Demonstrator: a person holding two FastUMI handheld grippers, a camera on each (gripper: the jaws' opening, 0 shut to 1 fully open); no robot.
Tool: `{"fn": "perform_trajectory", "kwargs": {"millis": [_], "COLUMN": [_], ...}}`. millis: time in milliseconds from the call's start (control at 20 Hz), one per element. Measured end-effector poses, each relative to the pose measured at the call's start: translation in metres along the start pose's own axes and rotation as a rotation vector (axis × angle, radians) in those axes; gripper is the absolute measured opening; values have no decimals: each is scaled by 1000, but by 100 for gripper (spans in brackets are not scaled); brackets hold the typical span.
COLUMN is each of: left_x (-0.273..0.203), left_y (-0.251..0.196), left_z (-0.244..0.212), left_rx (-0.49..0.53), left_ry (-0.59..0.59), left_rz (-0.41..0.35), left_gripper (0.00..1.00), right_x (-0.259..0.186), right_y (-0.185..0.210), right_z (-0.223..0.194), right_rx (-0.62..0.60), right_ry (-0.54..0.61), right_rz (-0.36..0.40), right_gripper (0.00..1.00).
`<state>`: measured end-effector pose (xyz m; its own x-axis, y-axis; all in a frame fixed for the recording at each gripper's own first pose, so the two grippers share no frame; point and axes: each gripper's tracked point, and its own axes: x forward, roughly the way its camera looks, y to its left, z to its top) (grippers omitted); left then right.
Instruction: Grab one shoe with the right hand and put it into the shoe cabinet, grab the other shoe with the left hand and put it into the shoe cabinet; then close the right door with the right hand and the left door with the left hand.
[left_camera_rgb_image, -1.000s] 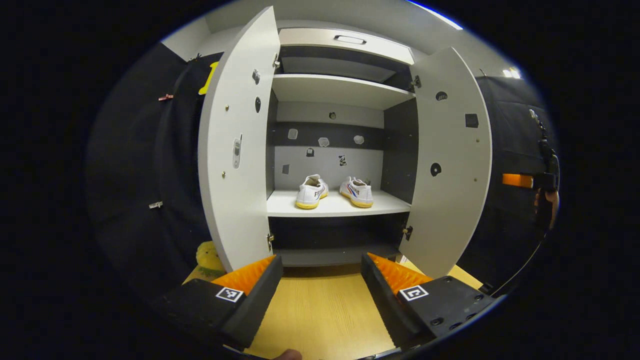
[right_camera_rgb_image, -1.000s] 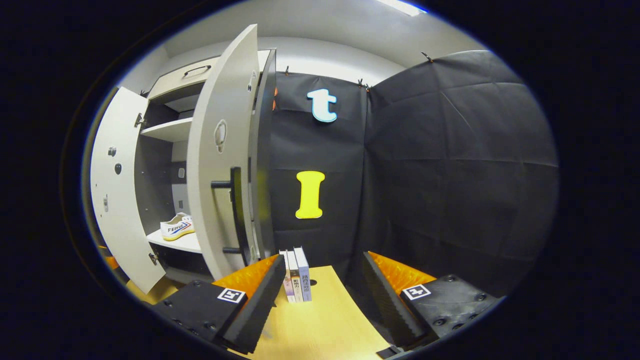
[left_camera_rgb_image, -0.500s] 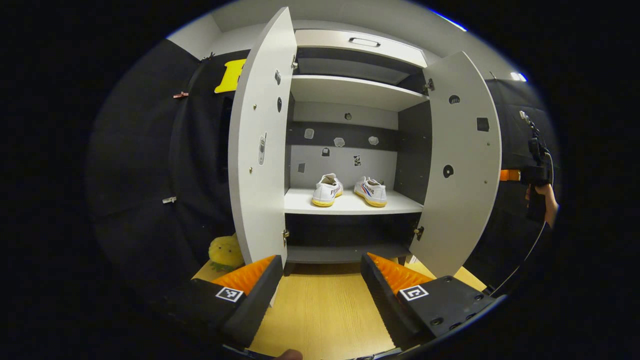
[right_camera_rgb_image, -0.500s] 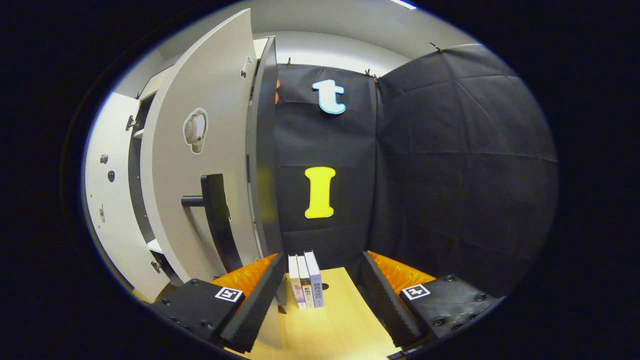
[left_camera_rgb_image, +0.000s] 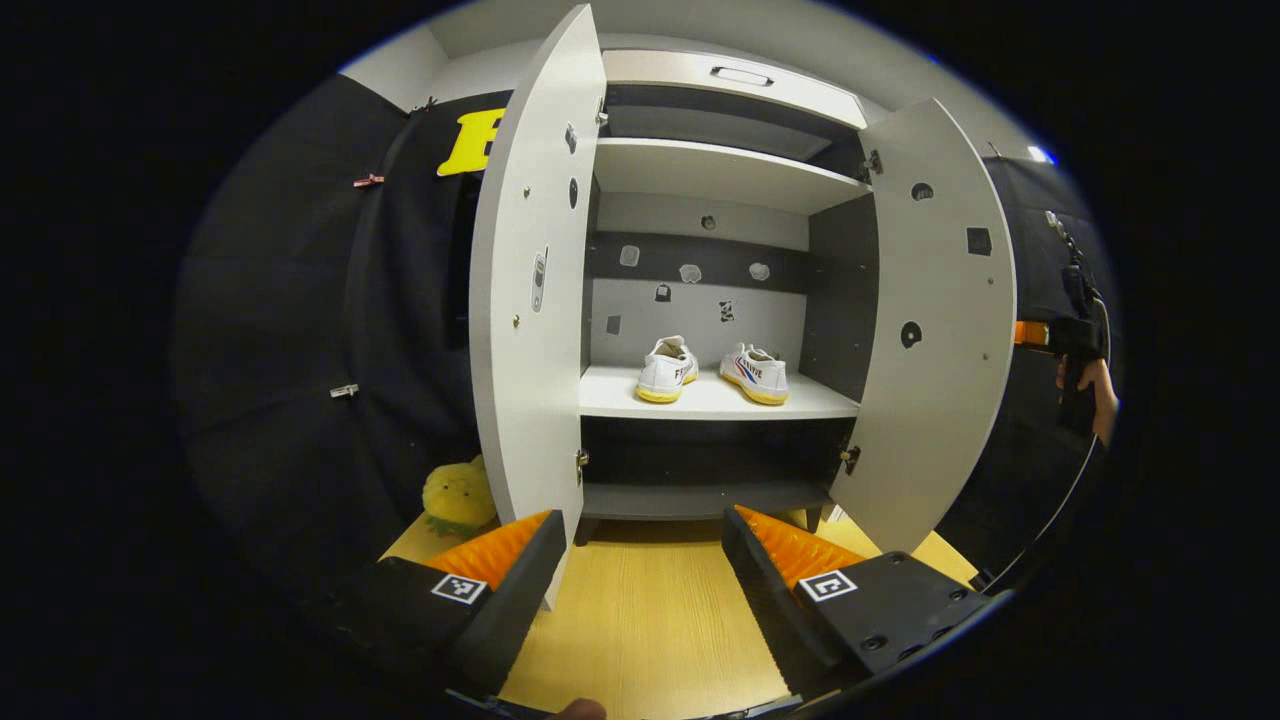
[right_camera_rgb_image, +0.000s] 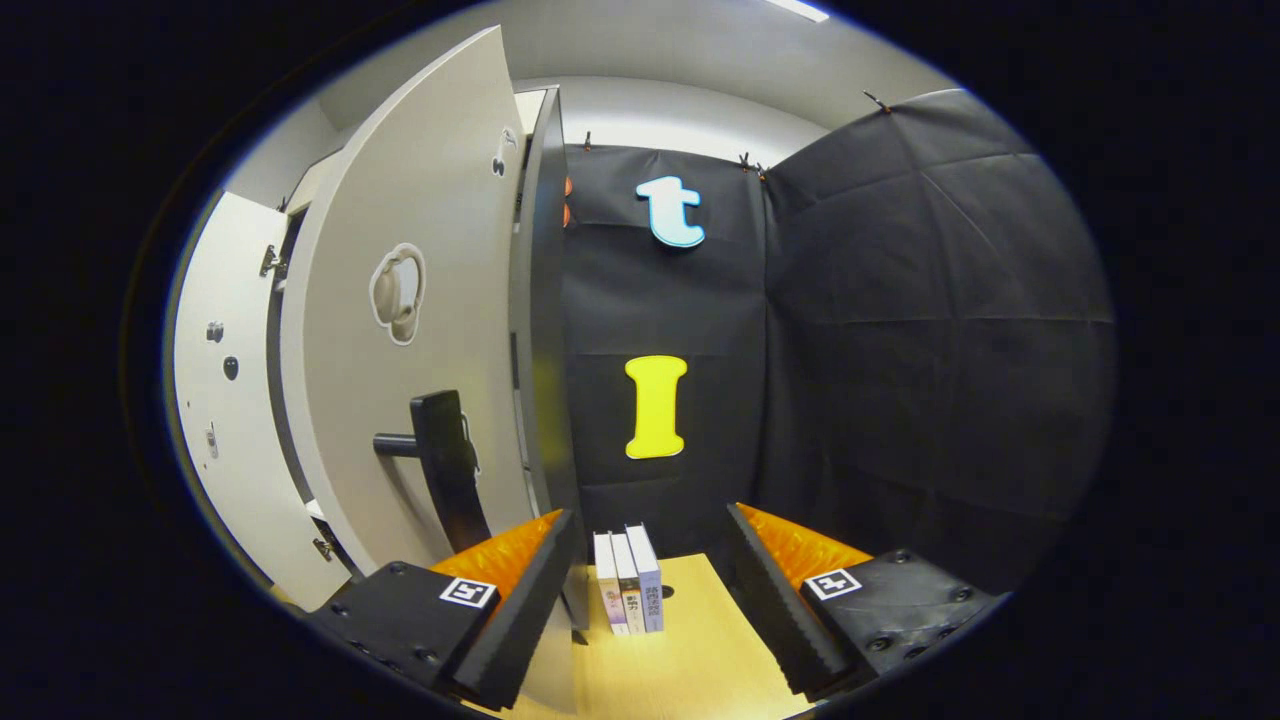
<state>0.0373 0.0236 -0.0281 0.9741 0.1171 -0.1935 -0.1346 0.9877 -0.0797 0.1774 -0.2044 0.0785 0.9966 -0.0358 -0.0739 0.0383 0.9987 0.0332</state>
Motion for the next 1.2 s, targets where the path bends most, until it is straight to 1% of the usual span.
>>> {"fn": "perform_trajectory", "kwargs": {"millis": [50,100,250,400,550,800,850,950,1000,1050,1200], "left_x": [2,3,4,0,-4,-16,-18,-26,-31,-36,-42], "left_y": [2,4,8,21,40,83,92,111,121,128,155], "left_z": [2,3,2,-2,-4,-2,-3,-7,-9,-10,-11], "left_rx": [1,-3,-30,-37,-28,-31,-36,-44,-49,-53,-47], "left_ry": [-9,-14,-13,-2,4,-8,-11,-10,-11,-11,-14], "left_rz": [6,9,12,23,36,78,86,107,117,124,150], "left_gripper": [98,98,98,97,98,98,98,98,98,98,98], "right_x": [-1,-2,-6,-11,-15,-13,-14,-17,-20,-25,-47], "right_y": [1,3,8,24,59,134,151,180,190,199,211], "right_z": [0,0,1,-1,-5,-17,-21,-35,-40,-45,-60], "right_rx": [-11,-20,-29,-20,-15,11,22,45,55,59,42], "right_ry": [-1,-2,-9,-13,-12,-5,0,32,41,42,28], "right_rz": [2,-3,-46,-46,-10,52,77,109,118,124,120], "right_gripper": [94,90,90,90,90,90,90,95,98,99,99]}}
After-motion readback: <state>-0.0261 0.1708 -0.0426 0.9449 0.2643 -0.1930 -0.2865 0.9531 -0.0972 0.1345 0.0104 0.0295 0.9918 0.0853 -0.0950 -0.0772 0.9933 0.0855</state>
